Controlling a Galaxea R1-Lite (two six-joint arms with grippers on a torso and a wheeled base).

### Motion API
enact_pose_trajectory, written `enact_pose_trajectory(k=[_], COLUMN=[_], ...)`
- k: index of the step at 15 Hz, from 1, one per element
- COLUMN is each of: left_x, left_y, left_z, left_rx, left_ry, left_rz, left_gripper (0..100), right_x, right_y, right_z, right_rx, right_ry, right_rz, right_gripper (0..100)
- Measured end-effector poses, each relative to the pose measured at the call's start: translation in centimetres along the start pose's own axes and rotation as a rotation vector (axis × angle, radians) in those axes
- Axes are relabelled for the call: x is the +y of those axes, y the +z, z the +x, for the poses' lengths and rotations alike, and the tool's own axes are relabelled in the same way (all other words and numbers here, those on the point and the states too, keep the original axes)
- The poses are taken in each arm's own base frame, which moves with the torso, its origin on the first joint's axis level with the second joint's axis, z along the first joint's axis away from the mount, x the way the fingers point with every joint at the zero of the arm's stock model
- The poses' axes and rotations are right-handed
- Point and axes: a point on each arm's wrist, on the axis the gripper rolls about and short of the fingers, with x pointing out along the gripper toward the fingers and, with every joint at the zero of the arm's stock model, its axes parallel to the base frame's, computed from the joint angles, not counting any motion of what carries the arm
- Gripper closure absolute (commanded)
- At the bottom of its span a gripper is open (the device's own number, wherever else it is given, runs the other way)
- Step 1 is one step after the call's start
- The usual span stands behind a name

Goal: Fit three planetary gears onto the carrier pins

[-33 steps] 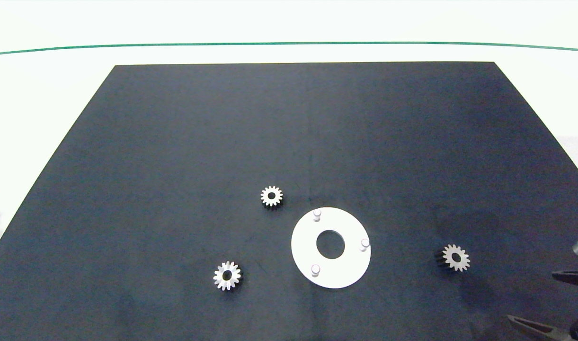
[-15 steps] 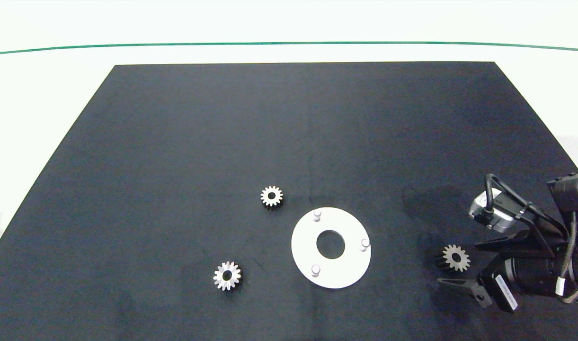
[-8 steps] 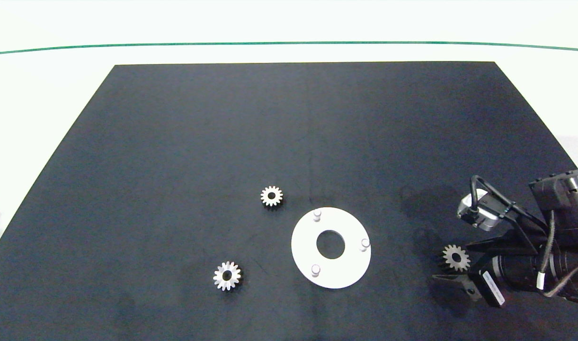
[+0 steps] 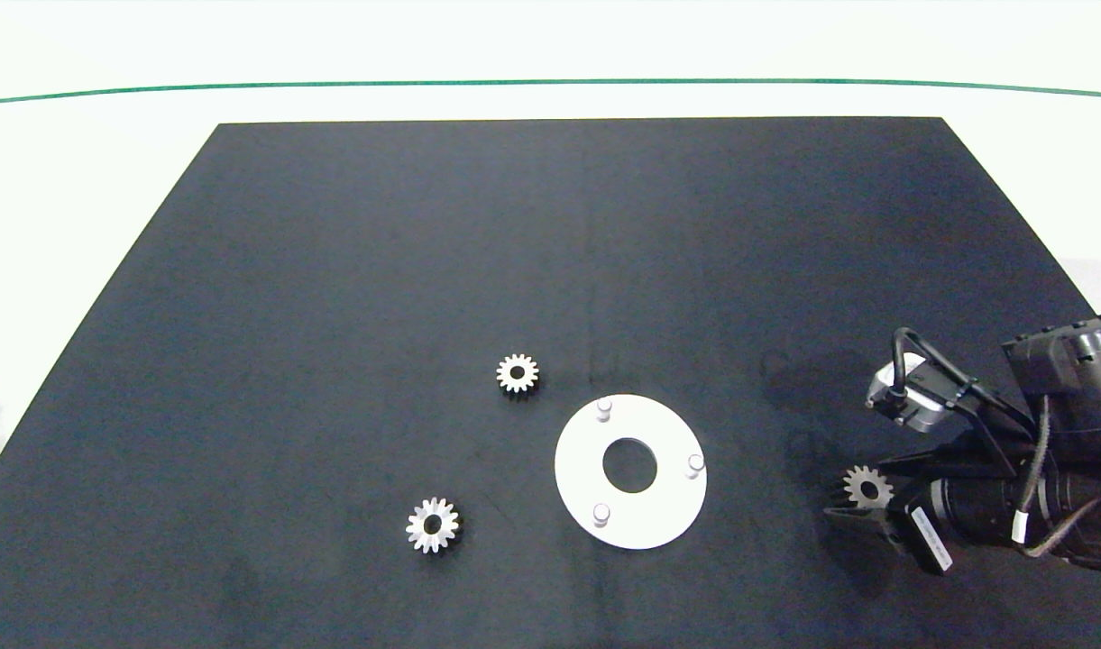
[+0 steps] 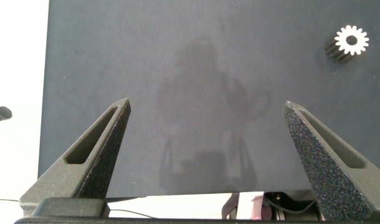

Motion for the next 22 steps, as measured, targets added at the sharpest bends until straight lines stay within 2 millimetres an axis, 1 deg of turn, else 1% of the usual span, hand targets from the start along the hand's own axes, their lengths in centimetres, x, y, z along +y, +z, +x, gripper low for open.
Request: enact_pose_trajectory(k=[22], left_x=[0.01], left_y=[0.13], left_z=[-0.22], left_rx=[-0.017], left_ry=[-0.014], left_rz=[0.001], left_gripper=[0], right_x=[-0.07], right_y=[-0.11], right_z=[0.49], right_rx=[0.018], right_ry=[0.002], right_rz=[0.005], right_gripper=[72])
